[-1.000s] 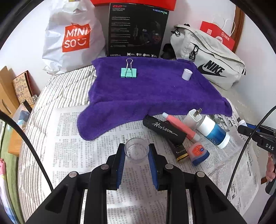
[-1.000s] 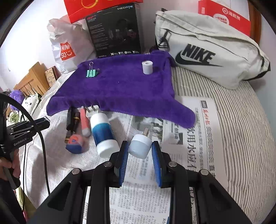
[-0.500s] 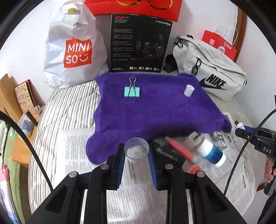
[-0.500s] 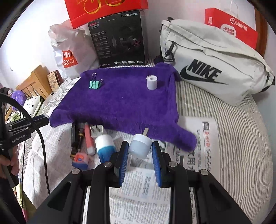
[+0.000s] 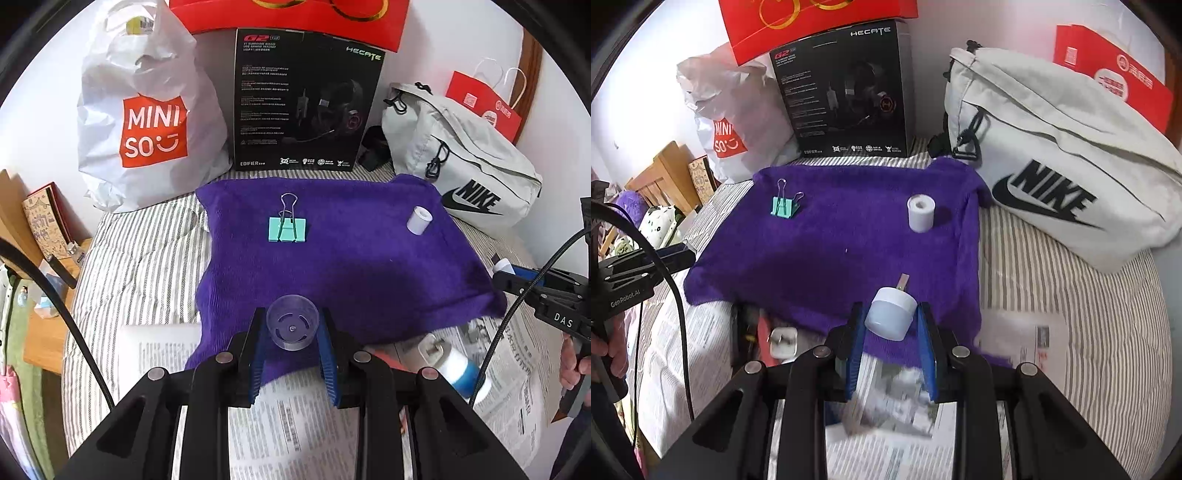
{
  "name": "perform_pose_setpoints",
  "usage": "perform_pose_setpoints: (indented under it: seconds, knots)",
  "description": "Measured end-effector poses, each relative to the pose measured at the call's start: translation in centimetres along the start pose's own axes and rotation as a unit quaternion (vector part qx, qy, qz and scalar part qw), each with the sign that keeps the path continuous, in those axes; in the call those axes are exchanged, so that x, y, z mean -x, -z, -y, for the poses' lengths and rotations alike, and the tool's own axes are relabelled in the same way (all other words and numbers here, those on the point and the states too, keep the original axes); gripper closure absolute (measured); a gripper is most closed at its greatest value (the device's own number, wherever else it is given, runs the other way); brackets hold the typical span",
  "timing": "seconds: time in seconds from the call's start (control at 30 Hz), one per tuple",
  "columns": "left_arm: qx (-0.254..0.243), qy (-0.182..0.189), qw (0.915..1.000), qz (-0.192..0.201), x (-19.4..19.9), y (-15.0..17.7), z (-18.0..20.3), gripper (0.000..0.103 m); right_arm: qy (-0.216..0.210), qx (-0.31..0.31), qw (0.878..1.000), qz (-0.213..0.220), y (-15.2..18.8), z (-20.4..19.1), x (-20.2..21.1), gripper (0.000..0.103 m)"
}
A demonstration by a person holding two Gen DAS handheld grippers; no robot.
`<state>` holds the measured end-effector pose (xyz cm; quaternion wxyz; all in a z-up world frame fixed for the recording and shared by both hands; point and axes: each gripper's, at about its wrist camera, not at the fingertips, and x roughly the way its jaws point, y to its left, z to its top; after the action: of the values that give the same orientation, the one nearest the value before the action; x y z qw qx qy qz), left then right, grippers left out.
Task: Organize rigid objects
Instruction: 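Carry the cup and white cap onto the purple towel with both grippers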
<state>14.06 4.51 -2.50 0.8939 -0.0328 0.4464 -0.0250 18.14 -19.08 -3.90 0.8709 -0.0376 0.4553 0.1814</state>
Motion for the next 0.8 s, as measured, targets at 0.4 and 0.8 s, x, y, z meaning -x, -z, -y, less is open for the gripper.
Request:
perform_pose_setpoints:
  seconds: [0.4, 0.8]
  knots:
    - [0.004, 0.013, 0.9997, -0.019, -4.4, -3.3, -0.3, 0.077, 0.013, 0.002, 1.0, -0.008, -3.5, 1.5, -4.4, 0.075]
    - [0.011, 0.006, 0.9989, -0.045, -9.2, -4.9, -0.9, 0.077, 0.013, 0.006, 0.999, -0.032, -5.0, 2.1, -8.4, 0.075]
